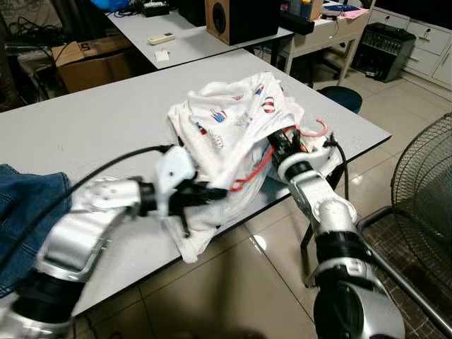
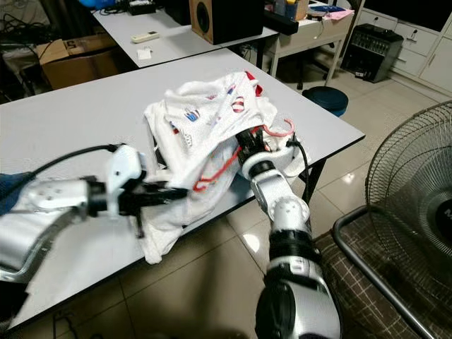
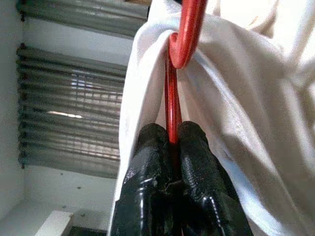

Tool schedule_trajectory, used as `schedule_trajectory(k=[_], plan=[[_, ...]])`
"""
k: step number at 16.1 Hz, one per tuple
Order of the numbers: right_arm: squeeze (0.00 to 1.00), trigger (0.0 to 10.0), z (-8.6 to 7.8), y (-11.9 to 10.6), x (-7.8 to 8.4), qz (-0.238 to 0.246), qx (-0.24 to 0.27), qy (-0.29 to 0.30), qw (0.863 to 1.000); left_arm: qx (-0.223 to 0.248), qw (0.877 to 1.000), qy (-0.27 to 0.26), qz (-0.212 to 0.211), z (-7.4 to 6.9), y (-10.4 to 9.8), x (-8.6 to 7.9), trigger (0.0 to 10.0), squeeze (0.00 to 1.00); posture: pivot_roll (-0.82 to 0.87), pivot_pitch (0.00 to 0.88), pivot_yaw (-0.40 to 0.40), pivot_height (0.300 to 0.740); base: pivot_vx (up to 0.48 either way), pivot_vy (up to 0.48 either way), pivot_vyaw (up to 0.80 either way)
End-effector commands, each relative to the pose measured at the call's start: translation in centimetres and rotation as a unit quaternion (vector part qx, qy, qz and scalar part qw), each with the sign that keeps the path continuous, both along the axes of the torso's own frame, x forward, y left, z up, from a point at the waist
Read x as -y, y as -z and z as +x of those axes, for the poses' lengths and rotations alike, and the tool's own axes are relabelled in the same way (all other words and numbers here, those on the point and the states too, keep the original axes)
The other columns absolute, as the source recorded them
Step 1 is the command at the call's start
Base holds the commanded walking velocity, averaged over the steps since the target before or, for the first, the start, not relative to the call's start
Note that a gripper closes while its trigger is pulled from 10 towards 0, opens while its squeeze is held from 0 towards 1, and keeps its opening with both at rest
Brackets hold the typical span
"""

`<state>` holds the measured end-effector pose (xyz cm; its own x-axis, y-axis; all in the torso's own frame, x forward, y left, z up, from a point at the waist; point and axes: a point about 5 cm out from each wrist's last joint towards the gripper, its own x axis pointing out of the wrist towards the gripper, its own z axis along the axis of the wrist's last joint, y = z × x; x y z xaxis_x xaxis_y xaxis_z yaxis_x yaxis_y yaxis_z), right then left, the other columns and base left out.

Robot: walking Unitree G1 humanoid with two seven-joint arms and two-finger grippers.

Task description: Hang hanger

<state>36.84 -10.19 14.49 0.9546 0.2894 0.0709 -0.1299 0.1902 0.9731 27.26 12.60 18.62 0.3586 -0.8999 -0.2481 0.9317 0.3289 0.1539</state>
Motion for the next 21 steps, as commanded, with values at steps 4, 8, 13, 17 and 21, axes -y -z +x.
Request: schedule_trajectory(k=[4,8,13,17,21], plan=[[0.0,10.0,0.2,-1.2,-3.7,-0.028,0.012,-0.057,0.998,0.022,0.996,-0.01,-0.083,1.1,-2.8,2.0,0.0,0.0,0.02,0.0,0.062,0.74,0.0,0.0,0.0],[0.0,10.0,-1.5,-0.3,-5.0,-0.103,0.023,-0.13,0.986,0.053,0.99,-0.088,-0.092,3.1,-4.3,-0.3,0.0,0.0,0.0,0.0,0.037,0.74,0.0,0.0,0.0],[0.0,10.0,-3.4,-1.5,-2.0,-0.123,0.027,-0.123,0.984,0.08,0.979,-0.179,-0.053,4.7,-4.8,-4.7,0.0,0.0,-0.03,0.0,0.037,0.74,0.0,0.0,0.0],[0.0,10.0,-5.8,-3.0,-0.1,-0.146,0.038,-0.126,0.981,0.087,0.954,-0.287,-0.027,5.7,-4.1,-8.3,0.0,0.0,-0.06,0.0,0.025,0.74,0.0,0.0,0.0],[0.0,10.0,-7.6,-2.8,0.8,-0.141,0.0,-0.127,0.982,0.085,0.918,-0.388,-0.019,6.4,-2.7,-10.3,0.0,0.0,-0.08,0.0,0.013,0.74,0.0,0.0,0.0]])
